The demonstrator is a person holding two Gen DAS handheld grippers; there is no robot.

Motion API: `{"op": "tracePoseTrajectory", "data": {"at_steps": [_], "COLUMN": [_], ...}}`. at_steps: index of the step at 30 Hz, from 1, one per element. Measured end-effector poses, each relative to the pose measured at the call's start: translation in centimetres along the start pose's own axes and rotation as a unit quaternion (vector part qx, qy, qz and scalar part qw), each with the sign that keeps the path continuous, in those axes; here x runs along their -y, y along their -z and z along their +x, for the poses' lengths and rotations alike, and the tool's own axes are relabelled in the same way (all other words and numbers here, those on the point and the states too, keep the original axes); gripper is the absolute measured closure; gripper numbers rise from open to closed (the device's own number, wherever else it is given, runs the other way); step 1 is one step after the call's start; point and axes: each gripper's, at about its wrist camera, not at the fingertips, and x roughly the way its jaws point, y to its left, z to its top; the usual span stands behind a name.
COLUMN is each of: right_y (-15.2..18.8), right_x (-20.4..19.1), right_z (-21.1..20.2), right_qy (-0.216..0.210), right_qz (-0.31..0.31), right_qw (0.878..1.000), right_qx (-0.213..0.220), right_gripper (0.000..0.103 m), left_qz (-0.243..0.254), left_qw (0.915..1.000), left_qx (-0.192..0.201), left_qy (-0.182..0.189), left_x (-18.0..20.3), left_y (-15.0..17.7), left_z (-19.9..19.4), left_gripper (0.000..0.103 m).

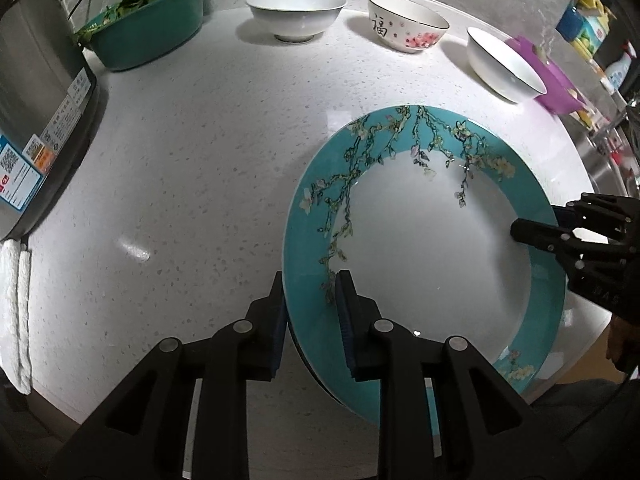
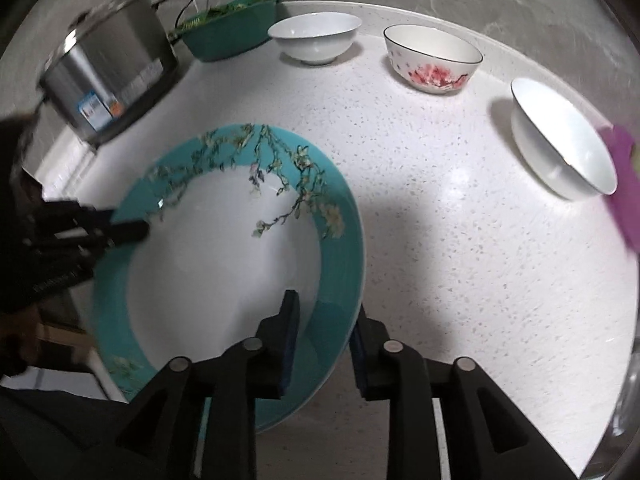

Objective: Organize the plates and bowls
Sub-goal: 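Lower the smaller teal plate onto the plate stack and open both tools, then move both tools to the large white bowl and grasp its rim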

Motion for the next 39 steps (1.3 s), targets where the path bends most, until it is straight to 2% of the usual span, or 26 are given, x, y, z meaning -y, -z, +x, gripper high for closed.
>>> {"op": "tracePoseTrajectory", "data": {"at_steps": [5, 10, 11, 12, 13, 14, 15, 17, 19, 22, 25, 28, 31, 33, 36, 39], "right_y": [0.3, 0.4, 0.4, 0.4, 0.4, 0.5, 0.5, 0.4, 0.3, 0.2, 0.0, -0.7, -1.7, -2.4, -3.2, -3.8], "right_x": [-0.7, -1.1, -1.1, -0.9, -0.7, -0.7, -0.4, 0.2, 1.6, 4.6, 9.6, 16.5, 22.6, 25.3, 28.6, 30.4], "right_z": [0.2, 0.1, 0.2, 0.2, 0.1, 0.0, -0.2, -1.1, -2.5, -4.6, -7.3, -10.3, -11.1, -10.7, -9.4, -7.6], "right_qy": [0.041, 0.061, 0.059, 0.056, 0.051, 0.050, 0.049, 0.038, 0.022, 0.013, 0.006, 0.005, 0.010, 0.004, -0.007, -0.014], "right_qz": [-0.024, -0.032, -0.029, -0.022, -0.012, -0.005, 0.004, 0.025, 0.061, 0.113, 0.180, 0.252, 0.303, 0.322, 0.344, 0.358], "right_qw": [0.999, 0.998, 0.998, 0.998, 0.998, 0.999, 0.999, 0.998, 0.997, 0.991, 0.980, 0.962, 0.946, 0.939, 0.931, 0.928], "right_qx": [0.004, 0.012, 0.013, 0.014, 0.016, 0.018, 0.021, 0.033, 0.048, 0.065, 0.082, 0.107, 0.118, 0.122, 0.123, 0.106], "right_gripper": [0.070, 0.067, 0.066, 0.065, 0.061, 0.053, 0.049, 0.038, 0.031, 0.028, 0.024, 0.021, 0.020, 0.020, 0.021, 0.022], "left_qz": [0.005, 0.004, 0.003, 0.000, -0.005, -0.010, -0.018, -0.028, -0.027, -0.009, 0.020, 0.051, 0.056, 0.051, 0.047, 0.045], "left_qw": [1.0000, 0.9999, 0.9999, 0.9998, 0.9997, 0.9994, 0.9986, 0.9974, 0.9967, 0.9940, 0.9885, 0.9848, 0.9888, 0.9903, 0.9937, 0.9948], "left_qx": [0.002, -0.002, 0.000, 0.004, 0.012, 0.023, 0.037, 0.050, 0.052, 0.058, 0.068, 0.057, 0.031, 0.015, 0.002, -0.011], "left_qy": [0.001, 0.013, 0.017, 0.020, 0.022, 0.026, 0.033, 0.044, 0.057, 0.092, 0.134, 0.156, 0.135, 0.128, 0.102, 0.090], "left_x": [0.1, -0.2, -0.3, -0.6, -0.9, -1.2, -1.6, -2.0, -1.8, 0.1, 3.3, 8.2, 13.1, 15.5, 18.1, 19.8], "left_y": [-0.2, -0.6, -0.8, -1.0, -1.3, -1.7, -2.3, -3.6, -5.4, -9.2, -13.2, -18.0, -22.8, -25.5, -28.4, -29.6], "left_z": [0.1, 0.2, 0.1, 0.0, -0.5, -1.0, -1.8, -2.9, -3.7, -4.9, -5.6, -4.9, -1.7, 1.2, 4.8, 7.1], "left_gripper": [0.081, 0.080, 0.074, 0.054, 0.040, 0.018, 0.009, 0.001, 0.000, 0.000, 0.000, 0.000, 0.000, 0.001, 0.002, 0.003]}}
